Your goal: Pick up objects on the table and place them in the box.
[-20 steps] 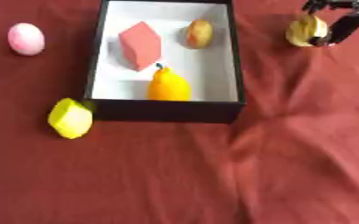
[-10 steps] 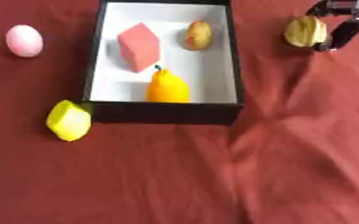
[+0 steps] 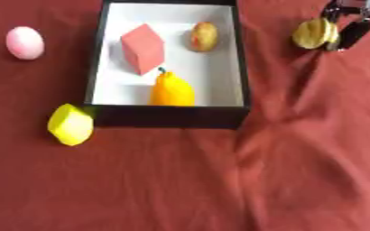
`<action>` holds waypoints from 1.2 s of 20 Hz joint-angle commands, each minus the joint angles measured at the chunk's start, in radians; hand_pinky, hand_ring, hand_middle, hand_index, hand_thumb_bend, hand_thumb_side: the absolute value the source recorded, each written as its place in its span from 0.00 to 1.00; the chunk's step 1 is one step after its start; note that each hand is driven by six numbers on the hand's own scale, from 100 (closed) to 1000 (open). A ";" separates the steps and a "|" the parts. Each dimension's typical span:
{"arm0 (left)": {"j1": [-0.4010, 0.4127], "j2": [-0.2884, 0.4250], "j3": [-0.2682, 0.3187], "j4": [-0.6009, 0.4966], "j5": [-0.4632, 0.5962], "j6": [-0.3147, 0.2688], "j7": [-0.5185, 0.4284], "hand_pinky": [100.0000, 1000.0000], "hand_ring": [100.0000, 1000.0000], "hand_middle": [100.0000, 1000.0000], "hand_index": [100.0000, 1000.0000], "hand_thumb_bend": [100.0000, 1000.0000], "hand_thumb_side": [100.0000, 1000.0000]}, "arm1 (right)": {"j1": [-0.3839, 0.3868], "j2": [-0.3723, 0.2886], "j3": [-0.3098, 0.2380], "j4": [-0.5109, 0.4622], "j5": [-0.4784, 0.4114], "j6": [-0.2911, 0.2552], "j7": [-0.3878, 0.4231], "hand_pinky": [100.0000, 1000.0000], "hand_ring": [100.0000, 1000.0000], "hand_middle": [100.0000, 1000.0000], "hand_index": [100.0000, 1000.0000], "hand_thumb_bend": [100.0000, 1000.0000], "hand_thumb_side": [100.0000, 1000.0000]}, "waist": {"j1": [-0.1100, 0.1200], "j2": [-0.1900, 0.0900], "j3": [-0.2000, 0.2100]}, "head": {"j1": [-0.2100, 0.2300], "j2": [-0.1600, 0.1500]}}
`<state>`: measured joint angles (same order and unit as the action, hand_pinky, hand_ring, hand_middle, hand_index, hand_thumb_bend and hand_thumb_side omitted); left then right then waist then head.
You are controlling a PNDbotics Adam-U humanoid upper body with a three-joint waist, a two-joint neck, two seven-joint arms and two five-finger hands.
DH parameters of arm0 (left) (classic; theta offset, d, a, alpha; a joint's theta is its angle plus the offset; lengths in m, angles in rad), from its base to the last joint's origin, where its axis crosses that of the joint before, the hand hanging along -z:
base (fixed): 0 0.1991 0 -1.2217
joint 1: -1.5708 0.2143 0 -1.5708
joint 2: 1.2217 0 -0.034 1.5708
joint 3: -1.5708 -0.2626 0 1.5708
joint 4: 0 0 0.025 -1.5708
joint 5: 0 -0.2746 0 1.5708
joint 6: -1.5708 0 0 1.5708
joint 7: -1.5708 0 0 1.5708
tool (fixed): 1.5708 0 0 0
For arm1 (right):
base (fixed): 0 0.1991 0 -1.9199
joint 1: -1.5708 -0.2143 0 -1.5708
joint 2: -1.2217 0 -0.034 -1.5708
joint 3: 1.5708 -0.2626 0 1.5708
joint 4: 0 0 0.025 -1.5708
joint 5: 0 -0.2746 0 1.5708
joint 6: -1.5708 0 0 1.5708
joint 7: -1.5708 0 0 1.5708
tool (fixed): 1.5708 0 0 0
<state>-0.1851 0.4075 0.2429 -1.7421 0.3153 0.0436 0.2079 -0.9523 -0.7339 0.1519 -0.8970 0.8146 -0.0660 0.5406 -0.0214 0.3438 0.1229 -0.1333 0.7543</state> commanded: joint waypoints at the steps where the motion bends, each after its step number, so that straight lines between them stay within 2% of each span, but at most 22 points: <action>1: -0.007 0.028 0.002 -0.011 -0.002 0.000 -0.004 0.61 0.80 0.83 0.75 0.17 0.91 | -0.010 -0.016 0.006 -0.022 -0.022 0.030 -0.060 0.85 0.72 0.47 0.58 0.27 0.00 | 0.002 -0.026 0.000 | 0.003 -0.005; 6: -0.002 0.029 0.003 -0.009 -0.002 0.001 -0.006 0.61 0.80 0.83 0.75 0.17 0.91 | -0.004 -0.023 0.012 -0.042 -0.060 0.057 -0.091 0.85 0.69 0.45 0.55 0.27 0.00 | 0.001 -0.034 -0.003 | 0.007 0.003; 13: 0.009 0.033 0.004 -0.008 -0.006 0.003 -0.008 0.61 0.81 0.83 0.76 0.17 0.91 | 0.000 -0.057 0.018 -0.109 -0.133 0.081 -0.050 0.84 0.67 0.46 0.55 0.26 0.00 | -0.002 -0.053 -0.018 | 0.018 0.015; 18: 0.014 0.034 0.005 -0.008 -0.008 0.005 -0.010 0.61 0.81 0.83 0.76 0.17 0.91 | -0.009 -0.059 0.015 -0.108 -0.165 0.108 -0.037 0.84 0.67 0.48 0.57 0.27 0.00 | -0.002 -0.063 -0.025 | 0.022 0.016; 24: 0.016 0.034 0.005 -0.007 -0.008 0.005 -0.012 0.61 0.81 0.83 0.76 0.17 0.91 | -0.005 -0.064 0.017 -0.112 -0.210 0.114 -0.037 0.84 0.66 0.51 0.59 0.23 0.00 | -0.002 -0.068 -0.027 | 0.024 0.016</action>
<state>-0.1672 0.4075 0.2428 -1.7368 0.3120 0.0487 0.1994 -0.9412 -0.7522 0.1744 -0.9873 0.6175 0.0431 0.5066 -0.0254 0.3063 0.0965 -0.1119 0.7644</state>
